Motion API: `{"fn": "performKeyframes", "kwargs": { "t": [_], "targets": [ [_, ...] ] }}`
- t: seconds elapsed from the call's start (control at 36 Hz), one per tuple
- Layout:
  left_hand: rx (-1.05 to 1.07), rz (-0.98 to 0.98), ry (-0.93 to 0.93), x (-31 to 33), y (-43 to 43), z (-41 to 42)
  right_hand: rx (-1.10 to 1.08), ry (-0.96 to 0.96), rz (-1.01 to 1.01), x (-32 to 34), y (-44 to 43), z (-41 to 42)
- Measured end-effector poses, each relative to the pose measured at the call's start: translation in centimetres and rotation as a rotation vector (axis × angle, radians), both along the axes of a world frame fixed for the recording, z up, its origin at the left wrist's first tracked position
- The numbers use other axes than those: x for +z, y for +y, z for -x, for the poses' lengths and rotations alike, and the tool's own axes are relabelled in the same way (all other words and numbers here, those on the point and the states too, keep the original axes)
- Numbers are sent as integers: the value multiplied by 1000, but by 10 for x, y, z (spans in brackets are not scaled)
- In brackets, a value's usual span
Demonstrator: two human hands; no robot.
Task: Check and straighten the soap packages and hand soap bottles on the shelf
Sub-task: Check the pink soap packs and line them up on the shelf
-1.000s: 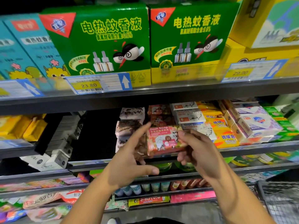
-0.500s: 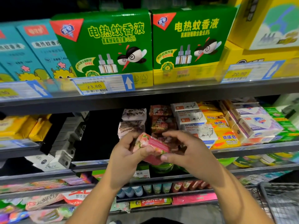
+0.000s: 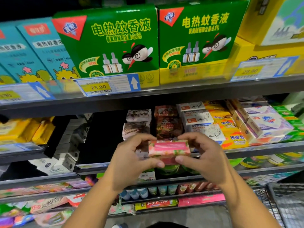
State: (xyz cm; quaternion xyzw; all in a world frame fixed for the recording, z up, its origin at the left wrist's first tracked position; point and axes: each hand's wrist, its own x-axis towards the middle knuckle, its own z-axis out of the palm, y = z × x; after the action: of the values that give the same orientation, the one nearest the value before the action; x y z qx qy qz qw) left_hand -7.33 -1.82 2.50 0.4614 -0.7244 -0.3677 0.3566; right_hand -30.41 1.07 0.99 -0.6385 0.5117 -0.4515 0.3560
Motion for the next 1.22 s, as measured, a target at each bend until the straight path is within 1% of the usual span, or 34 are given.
{"fn": "performKeyframes", "kwargs": {
  "t": [0.06,0.11,0.17,0.25,0.31,0.39,0.44,0.5,0.53,0.58,0.64,0.72,0.78,0.83,0.92,1.0,1.03,1.06,1.14,1.17,1.22],
  "targets": [
    [-34,0,-88,-6,2,1,9,-54,25,5,3,4],
    [-50,38,-182,-13,4,7,22,-31,77,13,5,1],
    [-64,84,-219,-19,5,16,42,32,139,19,8,-10],
    [-75,150,-207,-27,5,24,100,110,151,20,9,-23],
    [-53,149,-206,-28,6,25,106,151,155,19,8,-20],
    [14,107,-179,-23,7,20,42,164,143,19,4,-1],
    [55,82,-119,-14,9,17,-3,156,95,18,2,11],
    [76,-11,26,-1,12,16,-8,115,36,12,0,16],
    [82,-89,138,5,14,18,-5,48,-4,11,0,15],
    [114,-258,360,14,15,23,2,-166,-99,9,0,11],
    [157,-425,478,17,11,28,-26,-309,-218,9,0,2],
    [142,-682,462,15,6,31,-75,-357,-398,9,-2,-7],
    [134,-780,470,11,4,31,-100,-332,-468,10,-3,-9],
    [139,-810,489,9,3,30,-106,-272,-462,11,-4,-7],
    [101,-701,447,14,4,29,-94,-201,-352,14,-6,0],
    [27,-485,390,17,1,23,-42,-135,-232,14,-6,10],
    [15,-384,347,17,0,19,-25,-110,-194,15,-6,12],
    [7,-260,288,16,-1,14,1,-125,-161,14,-7,13],
    [-50,210,27,11,-6,1,50,-260,-120,12,-7,12],
    [-65,321,-18,8,-8,-2,46,-268,-134,11,-8,11],
    [-80,431,-7,4,-9,-6,76,-265,-200,11,-11,8]
  ]
}}
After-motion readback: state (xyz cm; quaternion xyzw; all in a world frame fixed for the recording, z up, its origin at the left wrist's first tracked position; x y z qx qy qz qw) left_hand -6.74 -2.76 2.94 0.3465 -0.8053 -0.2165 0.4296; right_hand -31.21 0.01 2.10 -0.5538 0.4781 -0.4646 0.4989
